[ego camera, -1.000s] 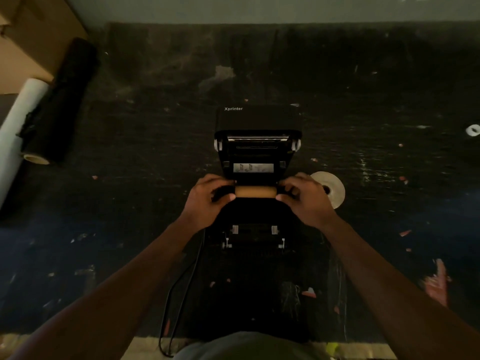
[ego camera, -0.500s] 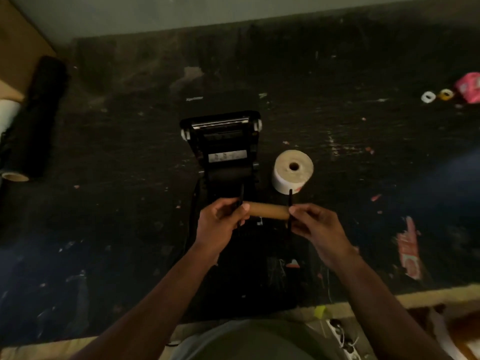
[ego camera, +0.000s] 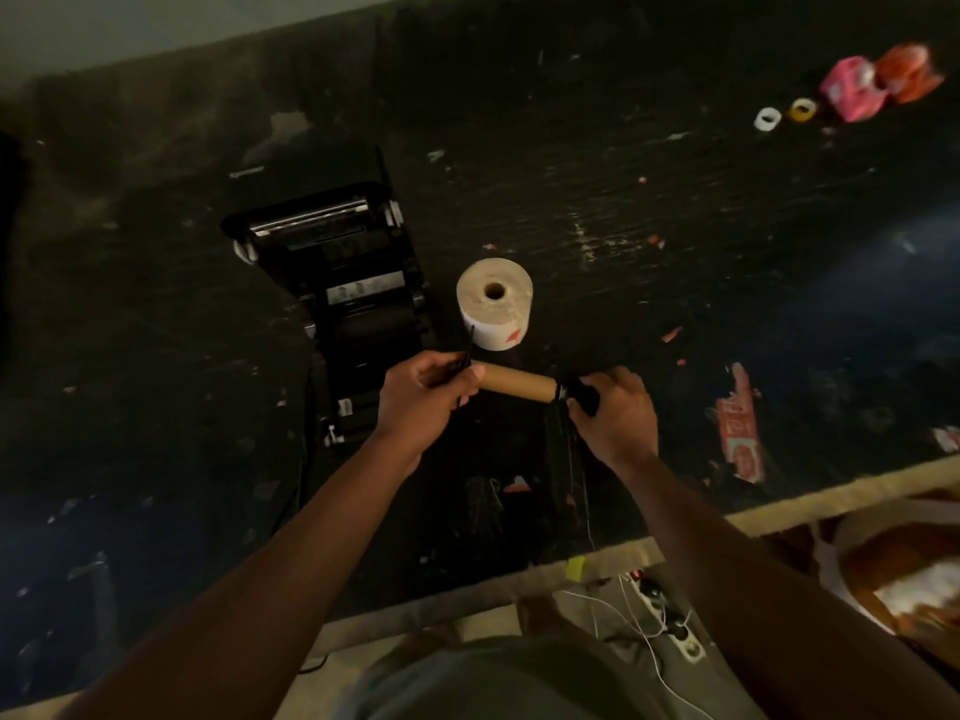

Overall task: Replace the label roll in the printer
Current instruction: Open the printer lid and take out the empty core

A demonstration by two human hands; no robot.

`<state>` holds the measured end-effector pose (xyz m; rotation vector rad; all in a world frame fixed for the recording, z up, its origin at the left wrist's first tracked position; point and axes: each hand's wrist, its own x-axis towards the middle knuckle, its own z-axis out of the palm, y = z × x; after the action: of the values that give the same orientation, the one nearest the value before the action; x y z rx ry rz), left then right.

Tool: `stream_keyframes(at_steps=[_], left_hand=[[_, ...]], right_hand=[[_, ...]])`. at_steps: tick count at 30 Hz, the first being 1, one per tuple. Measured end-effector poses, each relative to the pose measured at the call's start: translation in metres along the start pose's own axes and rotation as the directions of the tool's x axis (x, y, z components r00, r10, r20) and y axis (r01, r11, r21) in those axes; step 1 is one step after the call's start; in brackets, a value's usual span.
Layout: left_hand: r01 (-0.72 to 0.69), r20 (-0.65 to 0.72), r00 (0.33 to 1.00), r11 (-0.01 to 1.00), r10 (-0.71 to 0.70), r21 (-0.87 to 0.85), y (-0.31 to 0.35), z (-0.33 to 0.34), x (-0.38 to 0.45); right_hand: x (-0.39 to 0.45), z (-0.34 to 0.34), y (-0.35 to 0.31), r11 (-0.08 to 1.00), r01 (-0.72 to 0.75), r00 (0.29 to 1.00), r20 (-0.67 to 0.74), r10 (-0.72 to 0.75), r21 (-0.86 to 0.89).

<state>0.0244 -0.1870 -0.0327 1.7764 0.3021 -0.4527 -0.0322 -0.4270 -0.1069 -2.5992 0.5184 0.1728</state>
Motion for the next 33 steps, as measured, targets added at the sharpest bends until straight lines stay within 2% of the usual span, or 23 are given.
stream_keyframes(at_steps=[1, 2, 3, 4, 5, 6, 9, 12, 15, 18, 20, 24, 27, 30, 33], left_hand=[[0.017, -0.002, 1.000, 1.000, -0.017, -0.008, 0.000, 0.003, 0.001], [0.035, -0.004, 0.999, 0.999, -0.035, -0.019, -0.001, 0.007, 0.002], [0.053, -0.005, 0.999, 0.998, -0.053, -0.033, 0.000, 0.010, 0.003], [0.070, -0.004, 0.998, 0.996, -0.070, -0.051, 0.000, 0.013, 0.003], [0.086, 0.001, 0.996, 0.994, -0.086, -0.072, 0.001, 0.017, 0.002], [0.101, 0.012, 0.995, 0.991, -0.100, -0.093, 0.001, 0.021, 0.002], [0.148, 0.070, 0.988, 0.980, -0.139, -0.132, 0.003, 0.033, 0.002], [0.157, 0.099, 0.984, 0.981, -0.146, -0.114, 0.004, 0.041, 0.005], [0.118, 0.039, 0.993, 0.987, -0.115, -0.110, 0.006, 0.042, 0.013], [0.076, -0.003, 0.997, 0.997, -0.076, -0.015, 0.005, 0.043, 0.024], [0.036, -0.026, 0.999, 0.991, -0.033, 0.132, 0.001, 0.045, 0.030], [-0.008, -0.101, 0.994, 0.927, 0.050, 0.375, -0.008, 0.057, 0.037], [-0.043, -0.155, 0.979, 0.879, 0.132, 0.474, -0.015, 0.068, 0.038], [-0.098, -0.092, 0.979, 0.815, 0.183, 0.571, -0.021, 0.080, 0.037], [-0.122, -0.052, 0.979, 0.778, 0.195, 0.617, -0.026, 0.090, 0.038]], right_hand=[[0.000, -0.004, -0.001, 0.982, -0.070, 0.997, -0.005, 0.072, 0.177], [-0.001, -0.009, -0.003, 0.886, -0.180, 0.983, 0.043, 0.179, 0.427], [-0.003, -0.014, -0.006, 0.674, -0.312, 0.948, 0.178, 0.262, 0.669], [-0.006, -0.019, -0.009, 0.411, -0.421, 0.904, 0.339, 0.259, 0.809], [-0.010, -0.023, -0.010, 0.212, -0.488, 0.870, 0.452, 0.198, 0.847], [-0.013, -0.025, -0.010, 0.111, -0.524, 0.850, 0.510, 0.134, 0.845], [-0.022, -0.025, -0.004, -0.001, -0.540, 0.839, 0.539, 0.073, 0.841], [-0.024, -0.025, 0.010, -0.152, -0.552, 0.813, 0.570, 0.119, 0.820], [-0.026, -0.027, 0.032, -0.239, -0.530, 0.793, 0.575, 0.201, 0.814], [-0.028, -0.031, 0.050, -0.289, -0.504, 0.765, 0.576, 0.289, 0.814], [-0.029, -0.033, 0.056, -0.266, -0.489, 0.752, 0.556, 0.355, 0.831], [-0.031, -0.031, 0.070, -0.138, -0.411, 0.744, 0.419, 0.520, 0.901], [-0.033, -0.026, 0.079, -0.045, -0.363, 0.731, 0.315, 0.605, 0.931], [-0.034, -0.021, 0.083, 0.032, -0.339, 0.754, 0.251, 0.607, 0.940], [-0.035, -0.013, 0.079, 0.104, -0.374, 0.806, 0.268, 0.527, 0.922]])
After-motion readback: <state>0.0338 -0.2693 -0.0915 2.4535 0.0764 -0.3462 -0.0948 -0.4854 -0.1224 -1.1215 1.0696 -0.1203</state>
